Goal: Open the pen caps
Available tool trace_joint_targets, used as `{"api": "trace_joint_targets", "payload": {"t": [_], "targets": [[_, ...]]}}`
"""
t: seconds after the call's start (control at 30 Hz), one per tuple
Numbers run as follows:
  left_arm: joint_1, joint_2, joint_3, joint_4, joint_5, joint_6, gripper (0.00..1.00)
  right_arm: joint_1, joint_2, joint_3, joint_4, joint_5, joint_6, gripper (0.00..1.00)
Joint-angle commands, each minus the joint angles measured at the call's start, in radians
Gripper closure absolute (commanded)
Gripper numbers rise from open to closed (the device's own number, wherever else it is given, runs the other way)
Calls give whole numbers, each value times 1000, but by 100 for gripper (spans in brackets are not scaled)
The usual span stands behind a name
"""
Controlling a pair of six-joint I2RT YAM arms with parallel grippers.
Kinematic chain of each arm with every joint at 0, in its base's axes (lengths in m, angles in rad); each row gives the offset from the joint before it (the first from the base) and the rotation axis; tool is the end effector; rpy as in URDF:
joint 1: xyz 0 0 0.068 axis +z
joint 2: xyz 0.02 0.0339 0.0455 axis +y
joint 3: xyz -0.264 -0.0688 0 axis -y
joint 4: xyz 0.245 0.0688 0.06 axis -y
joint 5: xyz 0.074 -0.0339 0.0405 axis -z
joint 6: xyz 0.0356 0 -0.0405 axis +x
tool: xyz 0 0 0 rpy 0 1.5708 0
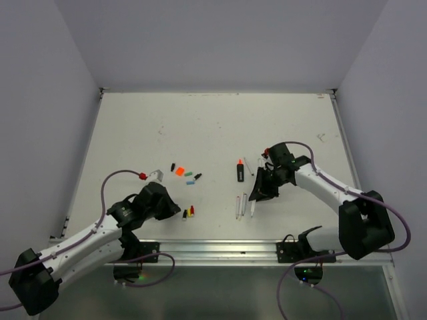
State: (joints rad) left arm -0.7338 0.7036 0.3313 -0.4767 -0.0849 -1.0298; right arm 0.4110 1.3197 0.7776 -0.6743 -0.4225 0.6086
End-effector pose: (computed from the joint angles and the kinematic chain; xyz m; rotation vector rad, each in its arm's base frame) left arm 0.1068 -0.0922 0.1689 -0.4146 2.5048 -0.6710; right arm 0.2070 0.1061 0.1944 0.1771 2.9284 0.8049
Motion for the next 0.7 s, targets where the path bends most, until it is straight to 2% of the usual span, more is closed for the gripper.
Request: {"api": "trace_joint_targets", "payload": {"t": [0.0, 0.1, 0.23, 0.37, 0.67], "targets": [[2, 20, -21, 49, -47, -26, 100, -3, 47, -14, 65, 47, -27, 100], [2, 53, -29, 85, -41, -9, 100, -3, 85, -15, 82, 67, -35, 100], [5, 103, -34, 145, -19, 7, 100, -3, 114, -12, 104, 87, -47, 91], [7, 143, -57, 167, 2, -12, 99, -3, 168, -6, 117, 76, -55, 88], [10, 135, -75, 174, 7, -55, 79, -3, 223, -1, 166, 51, -52, 71]]}}
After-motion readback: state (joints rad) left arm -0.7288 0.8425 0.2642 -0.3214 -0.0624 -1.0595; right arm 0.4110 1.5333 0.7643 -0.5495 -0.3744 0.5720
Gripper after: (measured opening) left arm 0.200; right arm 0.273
